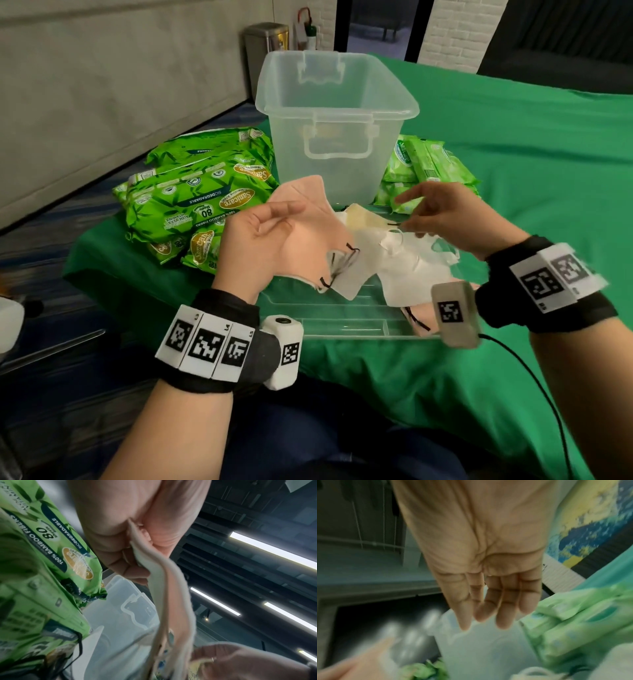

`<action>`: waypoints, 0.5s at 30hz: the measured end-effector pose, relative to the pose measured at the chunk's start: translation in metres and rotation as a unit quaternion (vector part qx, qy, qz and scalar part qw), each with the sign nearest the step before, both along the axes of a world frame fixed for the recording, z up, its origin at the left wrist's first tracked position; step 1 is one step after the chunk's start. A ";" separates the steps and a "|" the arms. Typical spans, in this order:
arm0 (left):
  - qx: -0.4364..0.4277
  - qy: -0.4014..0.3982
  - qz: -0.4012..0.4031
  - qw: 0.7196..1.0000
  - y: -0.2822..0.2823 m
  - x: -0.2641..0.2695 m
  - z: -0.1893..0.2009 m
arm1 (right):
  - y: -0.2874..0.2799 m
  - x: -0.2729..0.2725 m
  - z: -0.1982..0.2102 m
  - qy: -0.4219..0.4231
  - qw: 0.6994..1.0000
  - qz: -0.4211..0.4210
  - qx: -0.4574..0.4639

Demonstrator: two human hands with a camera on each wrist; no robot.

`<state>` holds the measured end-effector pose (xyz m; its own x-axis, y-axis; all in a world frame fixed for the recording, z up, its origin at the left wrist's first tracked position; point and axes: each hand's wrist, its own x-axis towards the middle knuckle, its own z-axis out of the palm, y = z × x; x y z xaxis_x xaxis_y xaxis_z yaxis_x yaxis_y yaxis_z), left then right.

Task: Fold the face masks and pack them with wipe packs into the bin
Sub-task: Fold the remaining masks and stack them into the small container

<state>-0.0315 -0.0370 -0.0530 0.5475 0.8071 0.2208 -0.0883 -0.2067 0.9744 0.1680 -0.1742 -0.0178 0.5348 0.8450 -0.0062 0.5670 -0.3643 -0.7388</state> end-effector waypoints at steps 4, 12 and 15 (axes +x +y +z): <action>-0.001 0.012 -0.014 1.000 -0.004 0.003 -0.001 | -0.008 0.028 -0.015 -0.091 0.968 0.025 -0.232; 0.000 0.016 -0.017 1.000 -0.007 0.005 0.002 | 0.016 0.031 -0.038 -0.186 0.885 0.062 -0.422; 0.004 0.021 -0.020 1.000 -0.007 0.004 0.003 | 0.022 0.025 -0.037 -0.216 0.869 0.065 -0.441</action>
